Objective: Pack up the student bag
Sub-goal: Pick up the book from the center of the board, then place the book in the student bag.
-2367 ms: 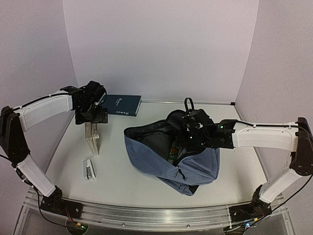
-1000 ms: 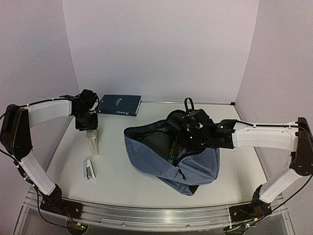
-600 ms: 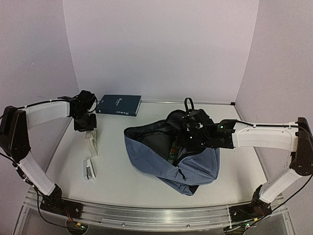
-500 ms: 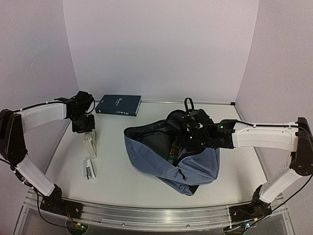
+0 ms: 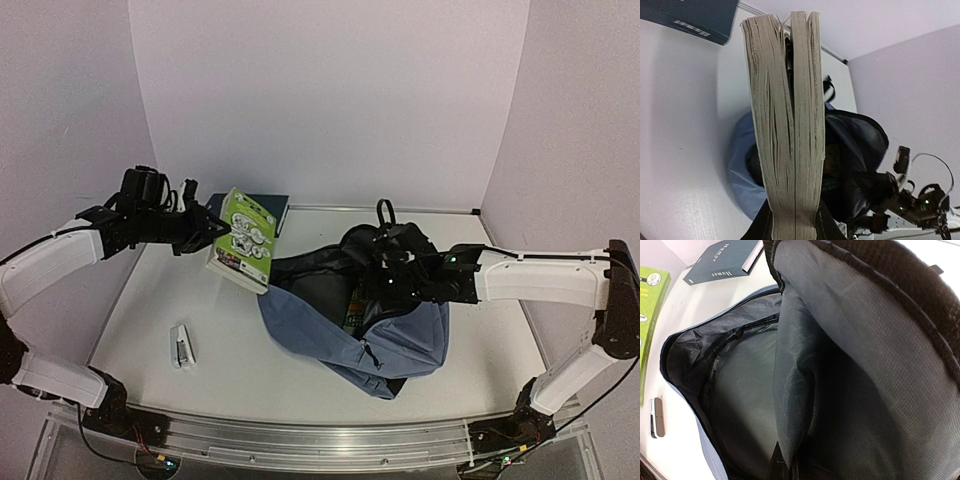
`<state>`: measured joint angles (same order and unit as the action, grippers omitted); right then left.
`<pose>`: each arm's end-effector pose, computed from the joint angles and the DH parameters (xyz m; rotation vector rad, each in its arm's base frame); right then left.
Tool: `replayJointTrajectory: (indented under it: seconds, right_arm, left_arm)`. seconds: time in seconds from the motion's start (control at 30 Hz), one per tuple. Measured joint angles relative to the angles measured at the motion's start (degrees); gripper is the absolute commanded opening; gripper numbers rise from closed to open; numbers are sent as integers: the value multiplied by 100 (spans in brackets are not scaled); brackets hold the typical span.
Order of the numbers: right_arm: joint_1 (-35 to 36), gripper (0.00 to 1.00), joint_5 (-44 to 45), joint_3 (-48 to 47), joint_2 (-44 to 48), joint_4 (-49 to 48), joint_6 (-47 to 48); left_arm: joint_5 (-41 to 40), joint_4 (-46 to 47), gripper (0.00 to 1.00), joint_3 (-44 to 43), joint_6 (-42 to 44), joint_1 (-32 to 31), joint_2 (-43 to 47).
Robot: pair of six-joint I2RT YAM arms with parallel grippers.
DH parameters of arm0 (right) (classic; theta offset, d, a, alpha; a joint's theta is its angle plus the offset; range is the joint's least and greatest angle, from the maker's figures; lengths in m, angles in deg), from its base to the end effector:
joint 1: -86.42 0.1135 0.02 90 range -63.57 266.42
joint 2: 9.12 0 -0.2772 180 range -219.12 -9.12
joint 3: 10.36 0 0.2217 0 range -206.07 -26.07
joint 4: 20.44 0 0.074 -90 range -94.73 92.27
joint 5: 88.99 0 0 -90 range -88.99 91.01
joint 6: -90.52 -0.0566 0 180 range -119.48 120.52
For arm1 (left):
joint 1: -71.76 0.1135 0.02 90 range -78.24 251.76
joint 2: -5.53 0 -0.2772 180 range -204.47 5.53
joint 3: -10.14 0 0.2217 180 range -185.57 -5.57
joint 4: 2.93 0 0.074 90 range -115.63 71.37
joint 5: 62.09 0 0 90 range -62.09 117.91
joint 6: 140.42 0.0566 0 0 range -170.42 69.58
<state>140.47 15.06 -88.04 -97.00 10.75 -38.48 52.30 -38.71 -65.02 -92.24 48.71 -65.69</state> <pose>0.2017 0.2547 0.2660 -0.1766 2.3265 0.5660 0.2288 -0.1228 0.3249 -0.1008 2.2794 -1.0889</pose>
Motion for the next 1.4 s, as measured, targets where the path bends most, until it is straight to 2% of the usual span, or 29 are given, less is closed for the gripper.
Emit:
replayJointTrajectory:
  seconds: [0.27, 0.43, 0.7, 1.0, 1.4]
  right_arm:
    - [0, 0, -10, -6, 0, 1, -2]
    - [0, 0, -19, -14, 0, 3, -4]
    - [0, 0, -15, -39, 36, 29, 1]
    - [2, 0, -27, -40, 37, 46, 2]
    - [26, 0, -16, -42, 37, 40, -4]
  left_arm:
    - [914, 1357, 0, 15, -884, -1141, -923]
    - [1108, 2100, 0, 32, -1376, -1554, -1634]
    - [1040, 2789, 0, 114, -1948, -1843, -2451]
    - [991, 3345, 0, 117, -2288, -1939, -2917]
    - [482, 4466, 0, -613, -2774, -2349, -4128]
